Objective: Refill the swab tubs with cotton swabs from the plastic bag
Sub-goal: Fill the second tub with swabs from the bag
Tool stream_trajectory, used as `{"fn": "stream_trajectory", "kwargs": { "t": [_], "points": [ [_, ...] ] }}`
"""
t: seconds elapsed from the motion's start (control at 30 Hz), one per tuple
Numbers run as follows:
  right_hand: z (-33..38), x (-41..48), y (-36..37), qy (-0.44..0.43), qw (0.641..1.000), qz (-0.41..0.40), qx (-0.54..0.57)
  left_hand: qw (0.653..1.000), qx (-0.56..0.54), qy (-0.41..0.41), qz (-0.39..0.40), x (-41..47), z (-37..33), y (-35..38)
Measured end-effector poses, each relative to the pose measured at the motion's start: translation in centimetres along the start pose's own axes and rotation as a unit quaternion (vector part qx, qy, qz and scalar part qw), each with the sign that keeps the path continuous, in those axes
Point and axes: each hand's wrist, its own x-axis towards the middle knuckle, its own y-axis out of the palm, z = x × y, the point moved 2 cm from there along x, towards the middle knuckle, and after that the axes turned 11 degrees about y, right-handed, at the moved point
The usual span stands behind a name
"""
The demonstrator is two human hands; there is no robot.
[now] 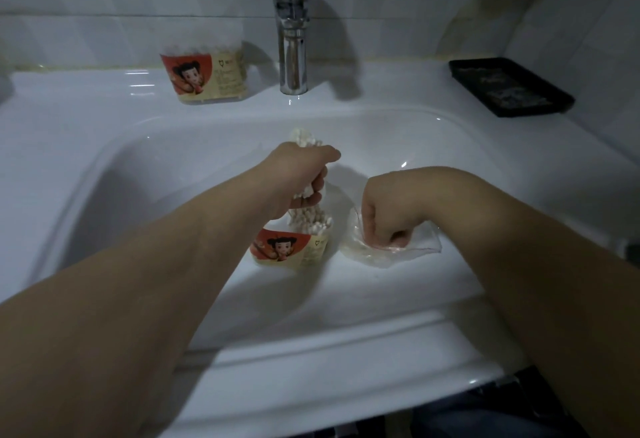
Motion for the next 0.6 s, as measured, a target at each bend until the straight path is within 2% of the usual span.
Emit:
{"fn": "stream_trajectory", "kwargs": {
  "t": [0.13,0.3,0.47,0.6],
  "points": [
    [-0.1,0.8,0.0,-0.012,0.998,-0.016,0.059,1.000,-0.011,0.006,-0.001,0.1,0.0,0.1],
    [0.3,1.4,-0.1,-0.058,0.996,-0.054,0.046,0.999,-0.039,-0.004,-0.011,0.0,-0.2,0.2],
    [1.6,1.9,0.7,-0.071,0.994,-0.069,-0.042,0.998,-0.059,0.001,-0.021,0.1,-0.6,-0.1],
    [2.0,1.4,0.9,-0.085,0.989,-0.036,-0.117,0.999,-0.042,0.002,-0.004,0.1,-0.5,-0.1]
  ]
}}
